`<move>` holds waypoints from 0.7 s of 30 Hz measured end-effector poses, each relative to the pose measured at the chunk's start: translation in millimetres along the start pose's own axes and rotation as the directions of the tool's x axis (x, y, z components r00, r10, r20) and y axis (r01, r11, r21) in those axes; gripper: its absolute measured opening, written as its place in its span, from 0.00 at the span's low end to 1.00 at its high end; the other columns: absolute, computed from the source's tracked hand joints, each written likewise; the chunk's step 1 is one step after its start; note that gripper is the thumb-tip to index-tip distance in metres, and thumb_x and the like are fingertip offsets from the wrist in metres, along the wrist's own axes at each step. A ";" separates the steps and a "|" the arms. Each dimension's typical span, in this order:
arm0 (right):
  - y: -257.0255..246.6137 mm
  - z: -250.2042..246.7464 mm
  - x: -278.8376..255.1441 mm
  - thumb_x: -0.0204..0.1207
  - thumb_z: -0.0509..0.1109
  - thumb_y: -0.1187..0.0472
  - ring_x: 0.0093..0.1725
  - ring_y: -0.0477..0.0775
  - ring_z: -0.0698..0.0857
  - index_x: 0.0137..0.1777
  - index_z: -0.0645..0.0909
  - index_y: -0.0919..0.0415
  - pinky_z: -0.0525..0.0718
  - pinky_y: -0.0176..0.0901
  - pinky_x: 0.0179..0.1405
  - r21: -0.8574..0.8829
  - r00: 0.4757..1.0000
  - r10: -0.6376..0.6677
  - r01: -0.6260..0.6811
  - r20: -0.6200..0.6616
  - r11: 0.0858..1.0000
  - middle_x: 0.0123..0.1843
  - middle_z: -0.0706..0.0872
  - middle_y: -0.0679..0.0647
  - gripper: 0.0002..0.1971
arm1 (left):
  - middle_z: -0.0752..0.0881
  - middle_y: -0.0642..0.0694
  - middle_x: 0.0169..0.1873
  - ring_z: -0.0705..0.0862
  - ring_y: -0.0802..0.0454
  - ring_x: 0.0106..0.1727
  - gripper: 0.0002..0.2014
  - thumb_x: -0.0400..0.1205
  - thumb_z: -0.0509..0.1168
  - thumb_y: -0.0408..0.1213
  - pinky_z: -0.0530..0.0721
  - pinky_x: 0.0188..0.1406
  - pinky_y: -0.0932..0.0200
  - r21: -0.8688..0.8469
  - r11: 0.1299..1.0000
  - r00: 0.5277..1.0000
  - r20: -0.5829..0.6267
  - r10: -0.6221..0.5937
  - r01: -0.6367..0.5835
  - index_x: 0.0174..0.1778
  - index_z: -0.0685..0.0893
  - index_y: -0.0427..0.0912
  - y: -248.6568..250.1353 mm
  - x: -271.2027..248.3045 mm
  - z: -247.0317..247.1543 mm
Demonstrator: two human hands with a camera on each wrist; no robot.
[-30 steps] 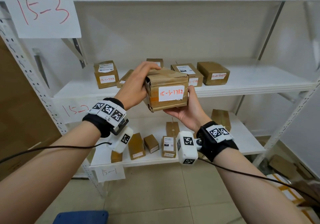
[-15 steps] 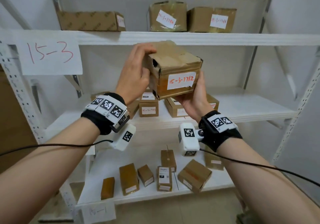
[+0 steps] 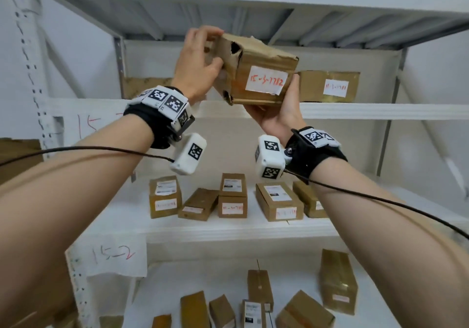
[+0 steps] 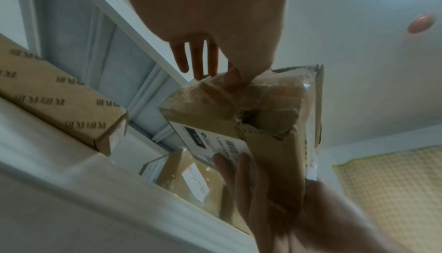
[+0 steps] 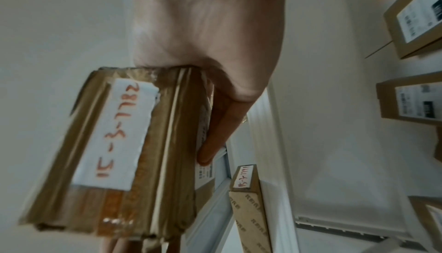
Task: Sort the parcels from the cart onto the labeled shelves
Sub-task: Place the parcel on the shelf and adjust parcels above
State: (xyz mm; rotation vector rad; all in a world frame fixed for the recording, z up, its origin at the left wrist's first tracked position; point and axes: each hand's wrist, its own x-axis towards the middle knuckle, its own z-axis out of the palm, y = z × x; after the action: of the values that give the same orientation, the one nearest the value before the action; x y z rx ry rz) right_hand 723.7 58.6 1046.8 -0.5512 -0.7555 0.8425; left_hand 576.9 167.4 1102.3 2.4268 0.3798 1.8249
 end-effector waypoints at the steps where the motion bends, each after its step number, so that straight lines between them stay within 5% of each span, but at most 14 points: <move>1: -0.1 5.6 6.2 0.81 0.51 0.26 0.58 0.63 0.89 0.61 0.87 0.59 0.90 0.60 0.57 -0.003 0.999 0.019 -0.019 0.027 1.000 0.53 0.94 0.62 0.39 | 0.76 0.42 0.68 0.81 0.53 0.65 0.23 0.78 0.64 0.31 0.79 0.69 0.57 0.006 1.000 1.000 0.019 -0.017 0.017 0.71 0.78 0.44 -7.0 8.6 -2.7; 5: 3.1 19.2 25.1 0.76 0.51 0.20 0.67 0.65 0.86 0.68 0.85 0.61 0.82 0.64 0.71 -0.091 0.992 0.079 -0.071 0.095 0.993 0.63 0.91 0.64 0.46 | 0.76 0.40 0.71 0.80 0.50 0.68 0.22 0.83 0.65 0.30 0.79 0.67 0.63 0.070 0.995 0.990 0.110 -0.083 0.076 0.75 0.76 0.40 -31.9 29.7 -9.7; 15: 3.4 23.5 62.0 0.73 0.55 0.19 0.65 0.64 0.89 0.72 0.83 0.60 0.90 0.61 0.58 -0.222 0.990 0.124 -0.105 0.073 0.970 0.62 0.92 0.63 0.47 | 0.76 0.43 0.75 0.77 0.46 0.73 0.27 0.86 0.64 0.41 0.76 0.72 0.49 0.199 0.976 0.975 0.184 -0.125 0.088 0.82 0.67 0.43 -76.2 43.3 -2.8; 21: 6.4 23.4 78.4 0.75 0.65 0.27 0.63 0.63 0.89 0.72 0.82 0.59 0.92 0.62 0.53 -0.285 0.989 0.146 -0.146 -0.020 0.947 0.60 0.92 0.63 0.38 | 0.76 0.39 0.77 0.76 0.37 0.76 0.33 0.86 0.61 0.50 0.74 0.76 0.41 0.432 0.877 0.851 0.362 -0.380 0.208 0.86 0.61 0.43 -115.5 44.8 8.2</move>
State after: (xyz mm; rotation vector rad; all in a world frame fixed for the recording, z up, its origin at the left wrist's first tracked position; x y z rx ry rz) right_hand 737.2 129.6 1085.6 -0.8737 -0.8520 0.8751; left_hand 579.2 290.6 1117.3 2.7174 1.0820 1.1073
